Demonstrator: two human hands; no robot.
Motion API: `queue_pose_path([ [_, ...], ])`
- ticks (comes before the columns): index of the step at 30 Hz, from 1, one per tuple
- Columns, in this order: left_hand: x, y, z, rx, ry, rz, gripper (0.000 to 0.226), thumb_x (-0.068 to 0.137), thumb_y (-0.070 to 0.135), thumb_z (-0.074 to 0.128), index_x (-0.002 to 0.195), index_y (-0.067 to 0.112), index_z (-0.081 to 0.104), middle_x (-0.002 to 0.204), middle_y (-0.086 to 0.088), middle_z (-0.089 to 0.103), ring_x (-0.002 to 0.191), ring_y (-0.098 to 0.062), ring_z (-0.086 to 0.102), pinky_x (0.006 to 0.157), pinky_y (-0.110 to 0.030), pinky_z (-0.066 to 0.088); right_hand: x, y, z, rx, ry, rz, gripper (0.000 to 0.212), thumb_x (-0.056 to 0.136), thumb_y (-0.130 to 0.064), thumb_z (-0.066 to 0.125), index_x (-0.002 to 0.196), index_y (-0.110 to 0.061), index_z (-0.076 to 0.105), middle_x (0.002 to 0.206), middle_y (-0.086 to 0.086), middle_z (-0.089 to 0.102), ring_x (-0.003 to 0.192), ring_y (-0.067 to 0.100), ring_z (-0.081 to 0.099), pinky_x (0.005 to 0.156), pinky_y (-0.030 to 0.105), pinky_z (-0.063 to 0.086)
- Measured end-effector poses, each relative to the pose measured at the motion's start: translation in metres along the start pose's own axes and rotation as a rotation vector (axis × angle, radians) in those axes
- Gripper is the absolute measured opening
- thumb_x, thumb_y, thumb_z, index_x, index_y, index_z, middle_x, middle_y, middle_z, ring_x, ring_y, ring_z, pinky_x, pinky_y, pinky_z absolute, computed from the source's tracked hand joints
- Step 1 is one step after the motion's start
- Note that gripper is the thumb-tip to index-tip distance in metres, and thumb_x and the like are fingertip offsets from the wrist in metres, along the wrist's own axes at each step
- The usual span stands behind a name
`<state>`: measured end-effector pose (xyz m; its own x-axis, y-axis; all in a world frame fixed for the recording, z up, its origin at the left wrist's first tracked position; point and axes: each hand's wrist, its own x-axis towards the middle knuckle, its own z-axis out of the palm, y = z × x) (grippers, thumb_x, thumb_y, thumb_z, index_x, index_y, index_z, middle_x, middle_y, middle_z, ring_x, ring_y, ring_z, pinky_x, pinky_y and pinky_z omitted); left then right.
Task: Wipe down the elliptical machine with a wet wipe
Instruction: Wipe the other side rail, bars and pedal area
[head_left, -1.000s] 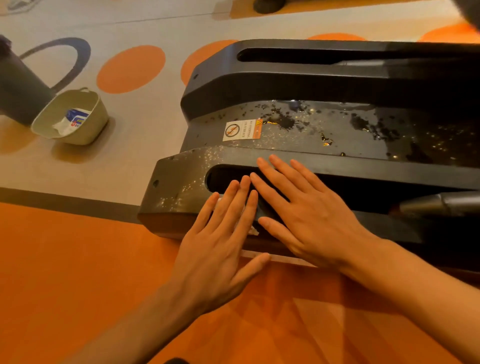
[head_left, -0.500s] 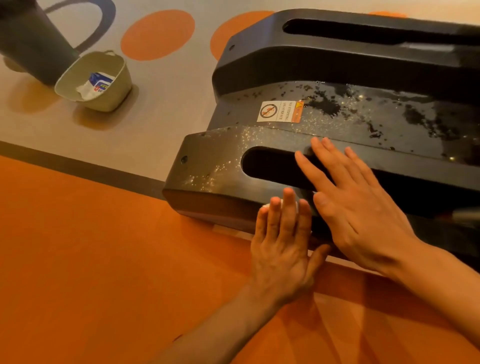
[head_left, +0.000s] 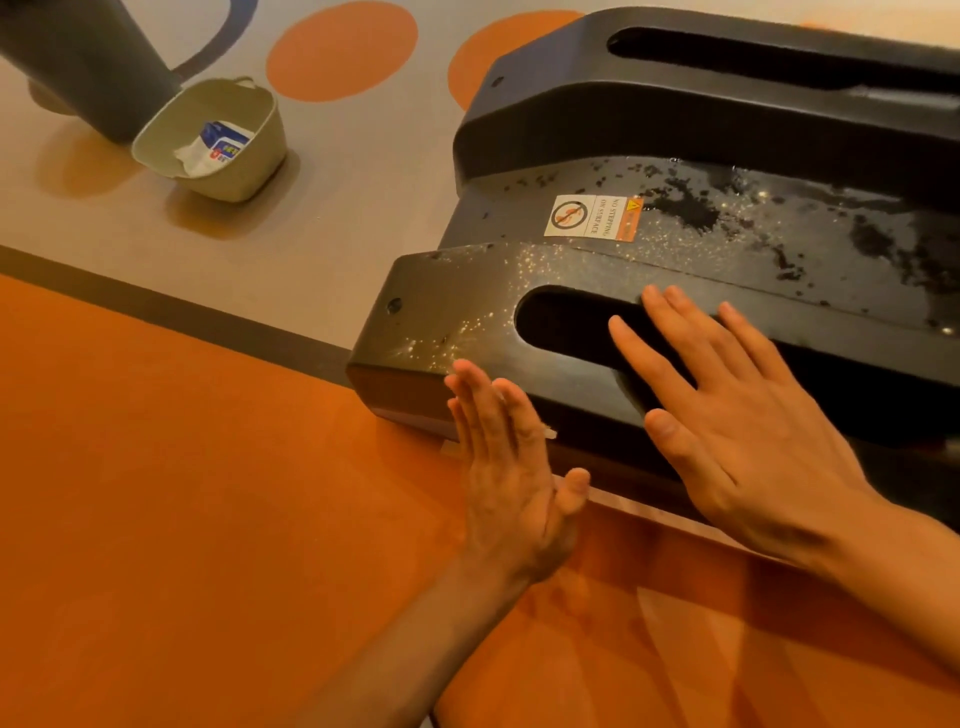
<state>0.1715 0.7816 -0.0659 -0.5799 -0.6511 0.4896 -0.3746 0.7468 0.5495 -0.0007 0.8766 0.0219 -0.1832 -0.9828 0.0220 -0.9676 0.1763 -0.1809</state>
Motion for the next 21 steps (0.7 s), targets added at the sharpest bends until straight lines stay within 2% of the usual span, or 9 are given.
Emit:
queue_pose_path([
  [3,0.007,-0.01,0.004,0.096,0.052,0.103,0.072,0.108,0.056,0.008,0.159,0.018,-0.028,0.166,-0.004,-0.036,0.155,-0.025,-0.027,0.128,-0.044,-0.012,0.001,0.001,0.0,-0.021,-0.008,0.002,0.067,0.107,-0.055,0.003,0.164,-0.021,0.015,0.172,0.011,0.007,0.159,0.021,0.001,0.127,0.049,0.008],
  [6,0.004,-0.041,-0.005,0.078,0.118,-0.081,0.071,0.109,0.051,0.011,0.159,0.016,-0.026,0.167,-0.002,-0.034,0.157,-0.027,-0.023,0.128,-0.045,-0.01,0.001,-0.001,0.0,-0.045,-0.008,-0.001,0.067,0.108,-0.055,0.004,0.164,-0.021,0.016,0.171,0.012,0.008,0.159,0.022,0.003,0.127,0.049,0.007],
  [9,0.005,-0.053,-0.005,-0.048,0.177,-0.216,0.073,0.107,0.035,0.023,0.159,0.002,-0.018,0.168,0.004,-0.031,0.158,-0.022,-0.022,0.128,-0.039,-0.011,0.001,-0.001,0.002,-0.071,0.0,0.0,0.067,0.108,-0.055,0.004,0.164,-0.021,0.015,0.171,0.013,0.007,0.159,0.023,0.003,0.127,0.049,0.007],
  [11,0.011,-0.052,-0.001,-0.137,0.225,-0.311,0.07,0.105,0.027,0.023,0.158,-0.004,-0.01,0.17,-0.004,-0.024,0.158,-0.021,-0.019,0.129,-0.039,-0.009,0.002,-0.001,0.002,-0.076,-0.001,0.002,0.067,0.108,-0.055,0.004,0.164,-0.021,0.015,0.171,0.013,0.007,0.159,0.023,0.003,0.127,0.049,0.007],
  [13,0.018,-0.055,0.001,-0.216,0.287,-0.442,0.07,0.108,0.033,0.019,0.159,-0.006,-0.007,0.171,-0.018,-0.016,0.159,-0.02,-0.017,0.129,-0.041,-0.008,0.002,-0.001,0.001,-0.083,-0.001,0.001,0.067,0.108,-0.055,0.005,0.164,-0.02,0.016,0.171,0.013,0.008,0.159,0.023,0.004,0.127,0.048,0.007],
  [14,0.023,-0.058,0.0,-0.25,0.316,-0.509,0.073,0.11,0.044,0.016,0.16,-0.004,-0.008,0.171,-0.018,-0.015,0.158,-0.017,-0.017,0.129,-0.038,-0.008,0.002,-0.001,0.001,-0.084,0.001,0.0,0.067,0.108,-0.055,0.005,0.164,-0.02,0.016,0.171,0.013,0.008,0.159,0.023,0.004,0.127,0.048,0.007],
  [17,0.036,-0.062,-0.005,-0.332,0.406,-0.668,0.095,0.098,0.078,0.006,0.162,0.01,-0.013,0.172,-0.004,-0.019,0.154,-0.003,-0.02,0.126,-0.024,-0.012,0.002,-0.002,0.003,-0.094,0.006,-0.004,0.066,0.108,-0.055,0.006,0.164,-0.021,0.014,0.171,0.013,0.008,0.159,0.023,0.003,0.127,0.048,0.006],
  [19,0.039,-0.049,-0.004,-0.353,0.402,-0.69,0.092,0.098,0.078,0.007,0.162,0.015,-0.014,0.171,0.003,-0.021,0.153,0.001,-0.022,0.126,-0.024,-0.012,0.002,-0.001,0.002,-0.098,0.009,-0.005,0.066,0.108,-0.055,0.007,0.164,-0.021,0.015,0.171,0.014,0.008,0.159,0.023,0.003,0.127,0.047,0.006],
  [21,0.028,-0.027,0.0,-0.309,0.325,-0.619,0.077,0.107,0.057,0.015,0.162,0.011,-0.012,0.171,0.0,-0.021,0.157,-0.007,-0.02,0.128,-0.029,-0.01,0.002,-0.002,0.002,-0.097,0.011,-0.009,0.067,0.108,-0.054,0.007,0.164,-0.02,0.016,0.171,0.014,0.009,0.159,0.024,0.004,0.127,0.048,0.006],
])
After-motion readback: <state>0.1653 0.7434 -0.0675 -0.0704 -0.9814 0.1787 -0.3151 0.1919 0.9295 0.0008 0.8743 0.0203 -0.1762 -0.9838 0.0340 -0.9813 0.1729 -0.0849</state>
